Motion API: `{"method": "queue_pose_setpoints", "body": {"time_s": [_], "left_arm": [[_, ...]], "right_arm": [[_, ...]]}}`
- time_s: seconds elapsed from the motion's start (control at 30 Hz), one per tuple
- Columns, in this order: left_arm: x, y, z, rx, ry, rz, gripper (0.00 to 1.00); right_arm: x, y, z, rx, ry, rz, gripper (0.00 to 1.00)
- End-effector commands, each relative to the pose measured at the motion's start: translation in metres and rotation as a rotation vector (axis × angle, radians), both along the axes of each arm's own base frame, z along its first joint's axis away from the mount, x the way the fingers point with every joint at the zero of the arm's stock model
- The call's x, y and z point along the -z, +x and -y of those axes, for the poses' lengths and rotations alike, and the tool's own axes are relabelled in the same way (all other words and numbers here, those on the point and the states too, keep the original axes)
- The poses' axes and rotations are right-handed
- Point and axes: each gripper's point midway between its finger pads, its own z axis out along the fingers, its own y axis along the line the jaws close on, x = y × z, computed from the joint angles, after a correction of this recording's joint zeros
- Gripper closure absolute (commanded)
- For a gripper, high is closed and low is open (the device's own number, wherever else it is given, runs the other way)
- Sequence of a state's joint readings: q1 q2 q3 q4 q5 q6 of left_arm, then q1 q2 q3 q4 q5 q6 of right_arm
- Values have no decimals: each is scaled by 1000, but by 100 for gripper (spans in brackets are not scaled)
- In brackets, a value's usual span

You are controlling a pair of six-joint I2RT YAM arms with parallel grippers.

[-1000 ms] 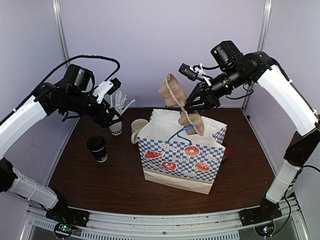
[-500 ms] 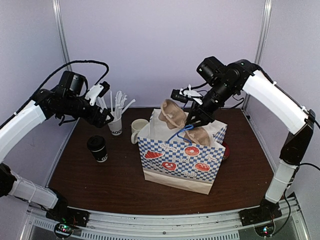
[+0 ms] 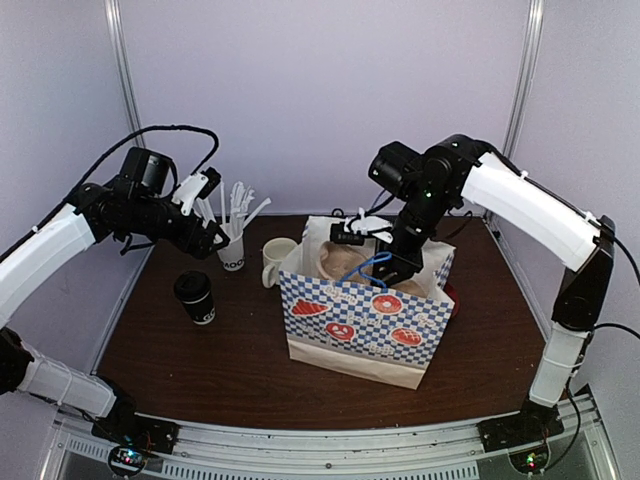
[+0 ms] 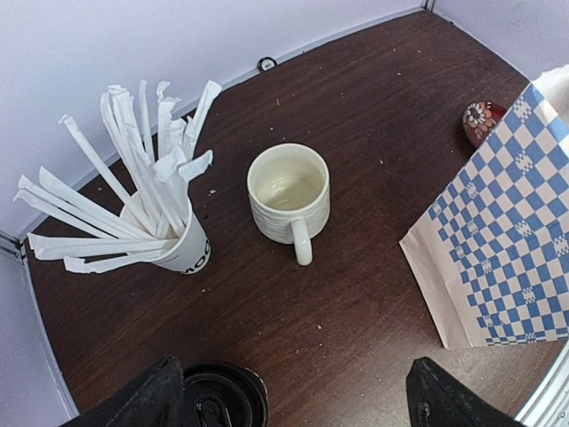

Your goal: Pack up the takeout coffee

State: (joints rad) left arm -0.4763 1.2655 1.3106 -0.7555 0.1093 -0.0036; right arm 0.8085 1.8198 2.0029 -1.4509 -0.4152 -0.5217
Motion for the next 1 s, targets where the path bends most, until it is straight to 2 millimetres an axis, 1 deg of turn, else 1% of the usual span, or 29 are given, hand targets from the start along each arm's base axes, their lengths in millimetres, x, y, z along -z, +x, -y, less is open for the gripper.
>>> {"method": "queue_pose_setpoints", "body": {"time_s": [0.0,0.23,0.4,0.47,0.53,0.63,0.83,0.97], "left_arm": [[-6,4,3,4,-41,29,9],[1,6,4,9,-46,10,9],[5,7,4,9,-48,1,9],[7,8,4,9,-49,-4,9],[9,9,4,10,-50,-9,9],[10,9,5,11,-52,-13,9],[13,10,4,6,-52,-21,9],[16,10,3,4,-52,-26,9]], "right_arm": [[25,-9,15,-26,-139,-8,73],[47,-25,16,-54,-216,-62,73],[65,-51,23,-120,-298,-114,73],[72,-59,26,-140,-329,-127,73],[78,-62,27,-144,-350,-138,73],[86,-60,25,-122,-359,-144,73],[104,-37,23,-62,-381,-40,74],[119,-33,22,-65,-384,-24,74]]}}
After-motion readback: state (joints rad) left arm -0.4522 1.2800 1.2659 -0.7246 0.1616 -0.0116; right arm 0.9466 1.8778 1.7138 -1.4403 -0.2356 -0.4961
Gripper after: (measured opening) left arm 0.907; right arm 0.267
